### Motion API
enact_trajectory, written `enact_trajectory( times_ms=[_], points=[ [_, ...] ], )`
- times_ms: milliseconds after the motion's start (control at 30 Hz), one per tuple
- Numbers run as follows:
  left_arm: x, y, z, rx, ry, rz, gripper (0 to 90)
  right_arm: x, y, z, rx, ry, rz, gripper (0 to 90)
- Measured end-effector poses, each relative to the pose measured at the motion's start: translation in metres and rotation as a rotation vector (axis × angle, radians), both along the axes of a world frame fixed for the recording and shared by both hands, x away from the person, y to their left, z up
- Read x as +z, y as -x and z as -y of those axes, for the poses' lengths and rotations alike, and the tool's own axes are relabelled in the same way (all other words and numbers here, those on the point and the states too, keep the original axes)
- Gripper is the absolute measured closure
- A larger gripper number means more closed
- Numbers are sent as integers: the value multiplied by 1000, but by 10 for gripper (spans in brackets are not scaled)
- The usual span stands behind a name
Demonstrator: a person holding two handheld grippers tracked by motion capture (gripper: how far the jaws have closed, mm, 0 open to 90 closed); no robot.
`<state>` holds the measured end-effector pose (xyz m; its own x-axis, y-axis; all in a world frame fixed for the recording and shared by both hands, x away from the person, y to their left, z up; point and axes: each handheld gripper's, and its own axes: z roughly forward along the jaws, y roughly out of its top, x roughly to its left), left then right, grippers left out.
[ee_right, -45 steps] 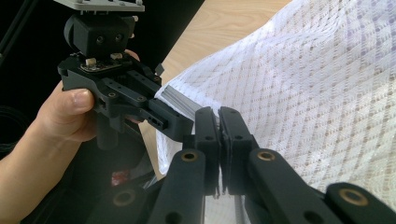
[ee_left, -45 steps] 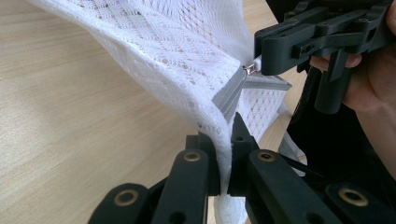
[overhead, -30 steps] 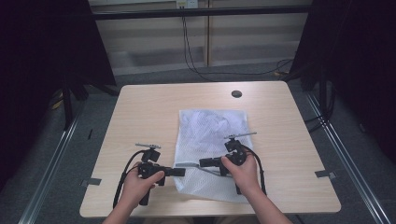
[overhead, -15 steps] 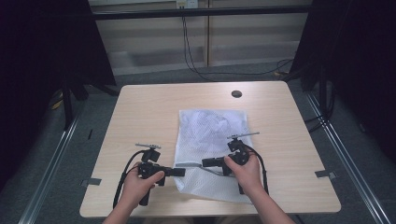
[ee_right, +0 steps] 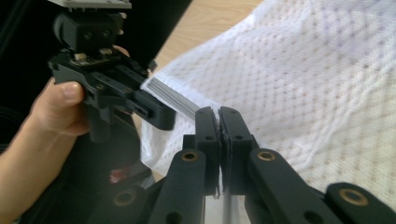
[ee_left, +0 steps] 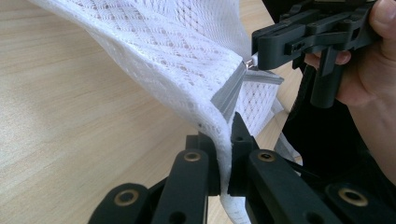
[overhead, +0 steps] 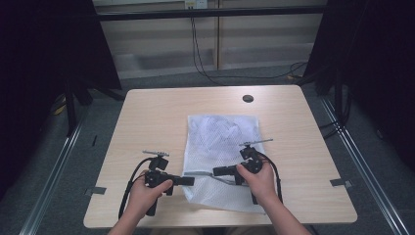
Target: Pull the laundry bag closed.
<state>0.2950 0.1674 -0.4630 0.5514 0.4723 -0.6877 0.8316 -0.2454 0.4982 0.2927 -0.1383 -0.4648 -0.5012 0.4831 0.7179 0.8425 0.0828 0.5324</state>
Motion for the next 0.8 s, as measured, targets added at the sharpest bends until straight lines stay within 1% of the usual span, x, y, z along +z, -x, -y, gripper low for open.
enact_trajectory(
  times_ms=[33,67,100,133,167,233,333,367,433,467,500,600,767,800],
  points=[
    [0,-1,-1,-1,-4,7,883,0,0,3,-2,0,-5,878],
    [0,-1,-2,1,-2,2,883,0,0,3,-2,0,-5,878],
    [-1,-1,-2,0,-2,5,883,0,0,4,-7,0,-2,879],
    [-1,-1,-1,-3,1,3,883,0,0,6,-7,-14,-8,878],
    [-1,-1,0,-2,4,-4,883,0,0,6,-5,-12,-5,878],
    [-1,-1,0,-8,-5,6,883,1,0,7,-4,-3,-3,878],
    [-1,-1,1,-3,-2,3,883,0,0,8,-3,-7,-3,879],
    [-1,-1,1,-3,-4,4,883,1,1,8,-3,-7,-9,878],
    [-2,-2,-1,-2,-10,15,883,1,1,9,-5,1,-4,879],
    [-2,-2,-1,4,-6,6,883,0,2,9,-7,-8,-4,879],
    [-2,-2,-2,4,1,0,883,1,2,9,-7,3,-6,879],
    [-2,-2,-1,1,-2,7,883,2,3,11,-6,-9,-4,878],
    [-2,-3,-3,4,-9,11,883,2,3,13,-11,4,-5,878],
    [-3,-2,-3,10,-3,4,883,2,4,15,-13,4,-7,879]
  ],
)
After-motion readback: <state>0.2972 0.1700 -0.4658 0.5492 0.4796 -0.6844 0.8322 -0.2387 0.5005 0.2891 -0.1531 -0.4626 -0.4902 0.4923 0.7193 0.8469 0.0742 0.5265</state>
